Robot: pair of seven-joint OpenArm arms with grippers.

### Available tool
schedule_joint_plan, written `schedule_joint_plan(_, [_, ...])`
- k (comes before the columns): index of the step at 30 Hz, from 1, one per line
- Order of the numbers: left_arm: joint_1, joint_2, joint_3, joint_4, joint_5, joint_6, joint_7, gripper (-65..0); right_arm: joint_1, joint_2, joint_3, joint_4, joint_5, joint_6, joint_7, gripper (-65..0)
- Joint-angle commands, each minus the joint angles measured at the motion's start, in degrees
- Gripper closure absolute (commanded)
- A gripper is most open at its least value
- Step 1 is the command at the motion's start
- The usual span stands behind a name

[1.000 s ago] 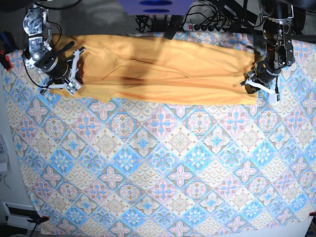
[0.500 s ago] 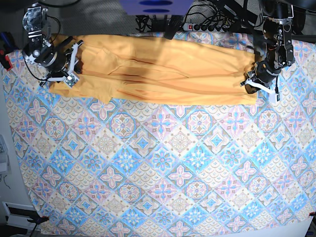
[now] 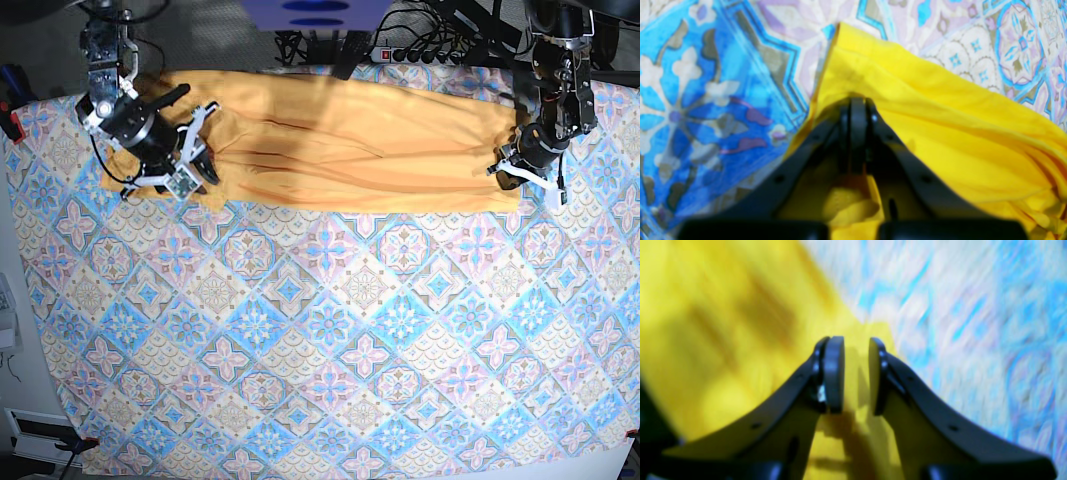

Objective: Fold the T-shirt properly
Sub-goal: 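Fold the shirt end inward with the right gripper while left gripper holds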

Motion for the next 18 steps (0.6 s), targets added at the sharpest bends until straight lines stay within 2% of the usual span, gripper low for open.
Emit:
schedule_joint_plan(1, [1.04, -0.19, 0.23, -1.31, 5.01, 4.82, 4.98, -2.3, 1.66, 0.22, -0.67, -0.61, 0.63, -0.14, 0.79, -12.6])
schedule_joint_plan(7, [1.04, -0.37, 0.06, -1.23, 4.92, 4.82, 5.07, -2.3, 6.67, 0.04, -2.69, -12.48, 0.63, -0.14, 0.7, -12.6])
schedule_joint_plan(12, [1.04, -0.28, -3.81, -1.23, 4.92, 4.82, 5.07, -2.3, 6.58, 0.04, -2.78, -17.84, 0.63, -0.14, 0.7, -12.6])
schedule_joint_plan(18, [1.04, -0.28, -4.34, -1.14, 4.92, 4.82, 5.07, -2.3, 6.05, 0.04, -3.22, -22.06, 0.63, -0.14, 0.53, -12.6])
